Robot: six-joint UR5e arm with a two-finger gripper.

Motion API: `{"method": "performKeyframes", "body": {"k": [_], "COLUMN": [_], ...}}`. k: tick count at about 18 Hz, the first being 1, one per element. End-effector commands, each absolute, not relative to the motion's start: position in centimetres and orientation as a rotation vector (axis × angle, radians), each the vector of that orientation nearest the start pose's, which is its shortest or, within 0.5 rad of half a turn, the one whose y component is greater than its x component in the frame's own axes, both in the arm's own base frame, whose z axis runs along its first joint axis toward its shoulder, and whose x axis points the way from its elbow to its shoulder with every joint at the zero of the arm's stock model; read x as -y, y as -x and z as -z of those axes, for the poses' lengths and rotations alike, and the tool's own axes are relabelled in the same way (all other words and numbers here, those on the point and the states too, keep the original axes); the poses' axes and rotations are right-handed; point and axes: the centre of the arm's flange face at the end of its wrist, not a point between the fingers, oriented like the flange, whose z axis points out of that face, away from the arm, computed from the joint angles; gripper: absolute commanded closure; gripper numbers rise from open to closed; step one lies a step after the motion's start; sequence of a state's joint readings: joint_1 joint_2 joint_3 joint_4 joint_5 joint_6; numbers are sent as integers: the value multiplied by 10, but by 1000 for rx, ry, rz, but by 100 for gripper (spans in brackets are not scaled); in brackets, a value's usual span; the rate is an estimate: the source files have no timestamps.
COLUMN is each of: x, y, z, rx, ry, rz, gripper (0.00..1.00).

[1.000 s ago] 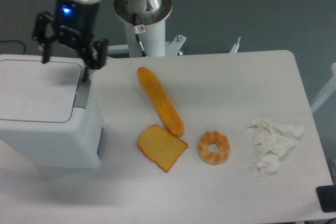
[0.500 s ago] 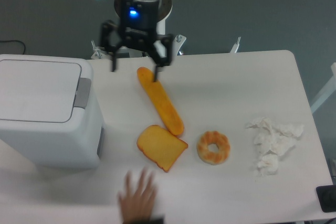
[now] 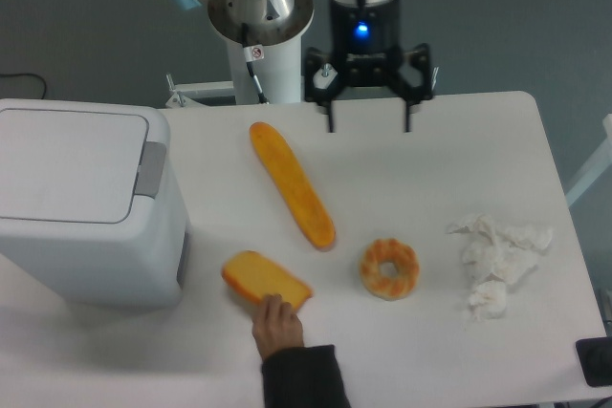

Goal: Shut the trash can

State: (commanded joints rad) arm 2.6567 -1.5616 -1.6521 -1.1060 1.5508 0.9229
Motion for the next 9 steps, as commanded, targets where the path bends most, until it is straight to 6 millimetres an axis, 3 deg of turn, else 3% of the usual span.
{"method": "performKeyframes", "body": {"k": [5,9], "x": [-311,-274], "y": [435,452], "z": [-508,-506], "rx": [138,-135], "ry": [2915,2995], "rz": [-527,-537], "gripper": [0,0]}}
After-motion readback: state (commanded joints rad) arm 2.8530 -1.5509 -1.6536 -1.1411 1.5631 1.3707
